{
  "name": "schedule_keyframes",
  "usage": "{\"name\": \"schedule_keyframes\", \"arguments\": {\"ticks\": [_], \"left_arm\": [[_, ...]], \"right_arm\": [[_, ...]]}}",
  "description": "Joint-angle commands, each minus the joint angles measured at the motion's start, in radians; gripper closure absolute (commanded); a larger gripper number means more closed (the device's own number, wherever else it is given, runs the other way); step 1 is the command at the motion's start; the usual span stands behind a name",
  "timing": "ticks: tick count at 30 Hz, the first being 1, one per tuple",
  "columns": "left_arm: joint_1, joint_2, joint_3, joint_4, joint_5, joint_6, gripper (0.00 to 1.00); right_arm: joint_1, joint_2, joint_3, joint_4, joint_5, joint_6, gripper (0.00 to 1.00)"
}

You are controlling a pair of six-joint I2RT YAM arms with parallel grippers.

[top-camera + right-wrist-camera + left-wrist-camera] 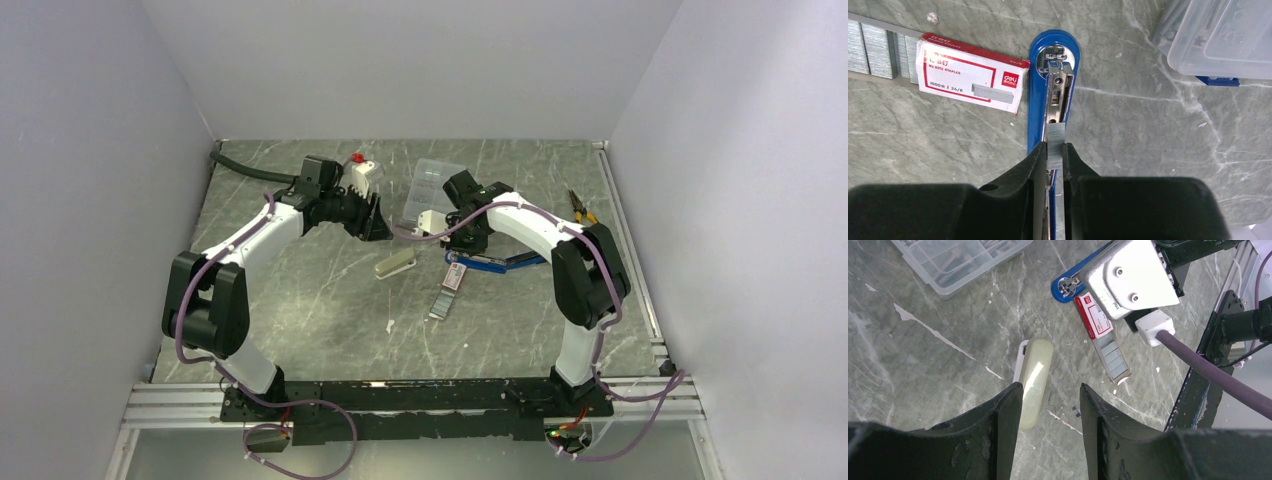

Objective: Load the staples into the stapler

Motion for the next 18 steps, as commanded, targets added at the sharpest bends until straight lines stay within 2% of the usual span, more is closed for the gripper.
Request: {"name": "schedule_keyframes", "arguments": {"ticks": [1,18], "left_arm": [[0.001,-0.004,0.04,-0.001,0.025,0.005,0.49],[0.003,0.0,0.047,-0.006,0.025,0.008,0.49]], "right_arm": [[0.001,0.008,0.037,-0.008,0.03,0.013,0.88],[0.003,0.025,0.036,-0.005,0.059,0.008,0.88]]}}
